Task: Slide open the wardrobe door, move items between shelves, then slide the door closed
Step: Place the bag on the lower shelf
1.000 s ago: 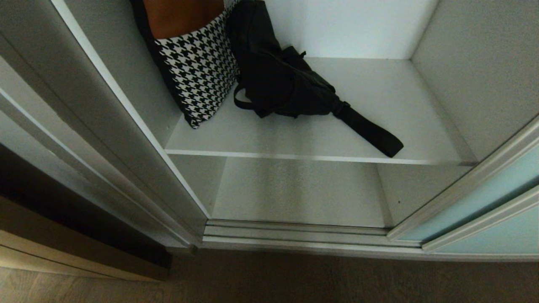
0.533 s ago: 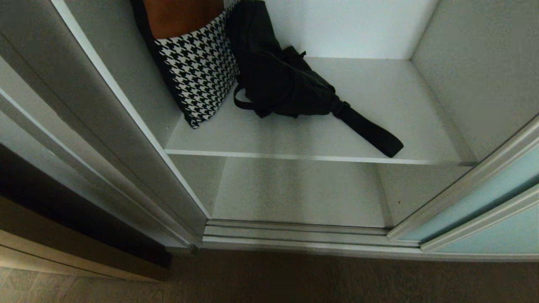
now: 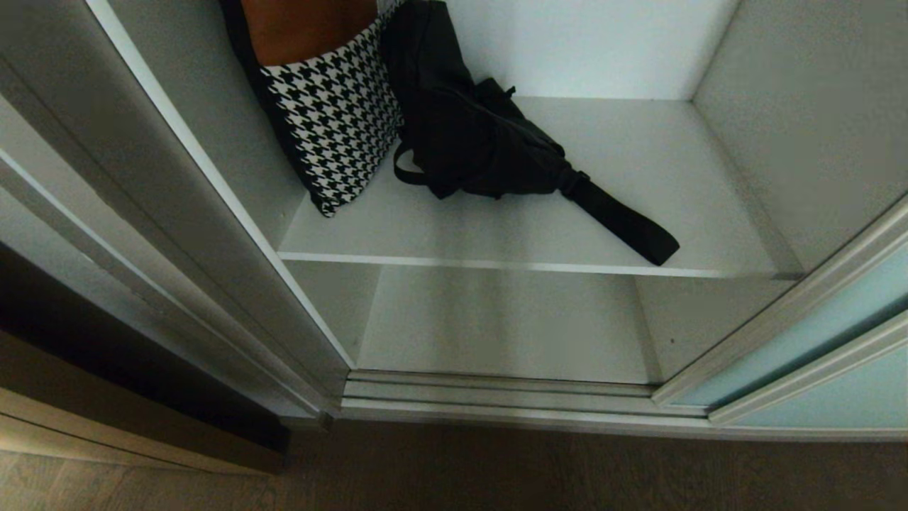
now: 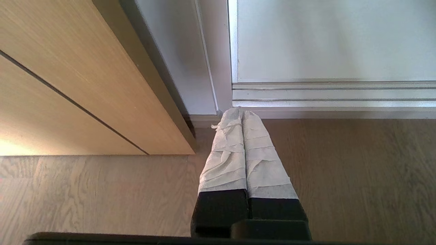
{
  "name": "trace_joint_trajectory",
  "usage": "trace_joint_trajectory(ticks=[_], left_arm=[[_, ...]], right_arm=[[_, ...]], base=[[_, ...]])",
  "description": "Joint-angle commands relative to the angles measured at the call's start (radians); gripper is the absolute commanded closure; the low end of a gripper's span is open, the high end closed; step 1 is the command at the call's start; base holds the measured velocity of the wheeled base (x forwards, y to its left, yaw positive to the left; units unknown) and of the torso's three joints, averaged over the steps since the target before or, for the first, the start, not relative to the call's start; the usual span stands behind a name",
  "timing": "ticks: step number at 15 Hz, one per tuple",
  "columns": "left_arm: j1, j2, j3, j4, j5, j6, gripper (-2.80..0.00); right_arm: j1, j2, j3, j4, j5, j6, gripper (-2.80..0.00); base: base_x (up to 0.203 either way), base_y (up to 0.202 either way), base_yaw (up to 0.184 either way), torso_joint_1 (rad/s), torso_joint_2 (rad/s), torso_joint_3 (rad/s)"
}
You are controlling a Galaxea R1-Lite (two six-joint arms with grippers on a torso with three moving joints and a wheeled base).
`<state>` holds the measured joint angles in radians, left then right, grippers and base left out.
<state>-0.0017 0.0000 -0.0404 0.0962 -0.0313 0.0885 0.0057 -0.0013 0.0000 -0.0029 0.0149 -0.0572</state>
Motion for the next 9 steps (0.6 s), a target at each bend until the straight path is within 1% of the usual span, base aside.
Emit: trace_joint_trajectory(ticks=[1,3,4,7,9], left_arm=[[0.000,0.002,-0.048,-0.015,-0.001,-0.003,0.00],[0.000,0.006,-0.166,-0.004,-0.017,-0.002,0.00],[0.000,0.017,-0.238,0.011,-0.047,0.001,0.00],[0.001,0.166,-0.390,0.046,-0.159,0.004,0.00],[0.002,0.286,-0.476,0.048,-0.252,0.004,0.00]], right_arm=[[0.000,-0.002,0.000,0.000,0.000,-0.001,0.00],[0.000,-0.002,0.000,0.000,0.000,-0.001,0.00],[0.000,-0.002,0.000,0.000,0.000,-0.001,0.00],[0.000,-0.002,0.000,0.000,0.000,-0.001,0.00],[0.000,-0.002,0.001,0.000,0.000,-0.001,0.00]], base=[[0.000,0.000,0.000,0.000,0.00,0.000],[0.000,0.000,0.000,0.000,0.00,0.000],[0.000,0.000,0.000,0.000,0.00,0.000],[0.000,0.000,0.000,0.000,0.00,0.000],[0.000,0.000,0.000,0.000,0.00,0.000]])
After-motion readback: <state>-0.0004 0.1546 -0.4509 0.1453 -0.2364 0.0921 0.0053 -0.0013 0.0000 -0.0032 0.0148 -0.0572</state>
